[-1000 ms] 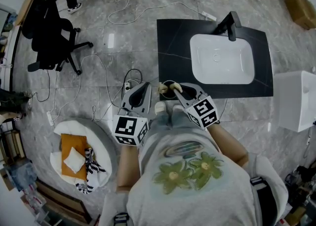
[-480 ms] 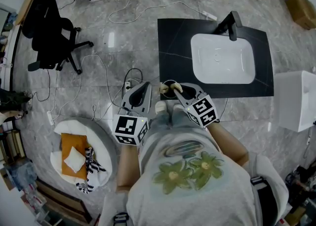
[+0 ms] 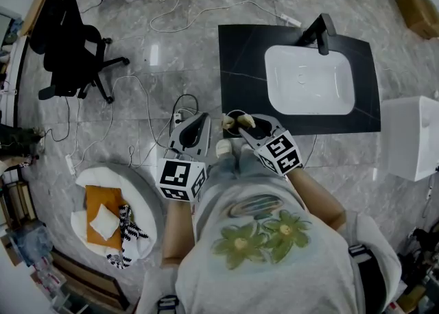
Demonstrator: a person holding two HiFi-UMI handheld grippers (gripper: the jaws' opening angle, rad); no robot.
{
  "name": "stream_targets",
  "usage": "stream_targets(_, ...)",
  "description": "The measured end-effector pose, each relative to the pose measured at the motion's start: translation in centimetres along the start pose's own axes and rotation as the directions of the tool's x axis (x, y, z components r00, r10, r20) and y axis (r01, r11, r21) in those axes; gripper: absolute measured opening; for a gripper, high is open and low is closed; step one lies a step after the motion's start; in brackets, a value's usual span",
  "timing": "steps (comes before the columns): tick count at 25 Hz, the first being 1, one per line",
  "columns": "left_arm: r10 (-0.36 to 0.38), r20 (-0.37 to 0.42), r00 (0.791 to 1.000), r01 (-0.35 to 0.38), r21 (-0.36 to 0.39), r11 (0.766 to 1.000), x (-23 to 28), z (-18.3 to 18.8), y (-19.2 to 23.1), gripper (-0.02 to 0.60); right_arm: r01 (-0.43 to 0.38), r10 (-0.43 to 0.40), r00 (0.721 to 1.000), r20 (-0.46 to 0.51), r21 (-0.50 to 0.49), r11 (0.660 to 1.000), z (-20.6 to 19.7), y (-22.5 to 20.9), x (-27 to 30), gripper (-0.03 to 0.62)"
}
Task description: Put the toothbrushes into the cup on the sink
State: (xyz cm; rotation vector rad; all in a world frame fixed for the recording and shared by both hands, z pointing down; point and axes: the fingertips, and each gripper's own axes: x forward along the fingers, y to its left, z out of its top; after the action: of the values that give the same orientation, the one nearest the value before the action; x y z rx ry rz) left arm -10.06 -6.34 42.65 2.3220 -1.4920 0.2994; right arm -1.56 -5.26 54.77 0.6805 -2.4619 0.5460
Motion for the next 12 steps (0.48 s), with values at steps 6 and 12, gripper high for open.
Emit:
stream_targets(6,-0.004,0.0,1.0,0.004,0.001,1.0,0.0,-0.2,-0.2,0.018,0.026,-0.026,0.999,0.018,-0.003,1.0,0.2,-0.1,-0.4,0.196)
stream_targets(12,-0.009,0.006,1.0,0.009,0.01,1.0,-0.1,0.1,-0.4,0.018,0.062,-0.061,0.995,0.08,-0.008,0.998,2.0,-0.4,-1.5,0.21)
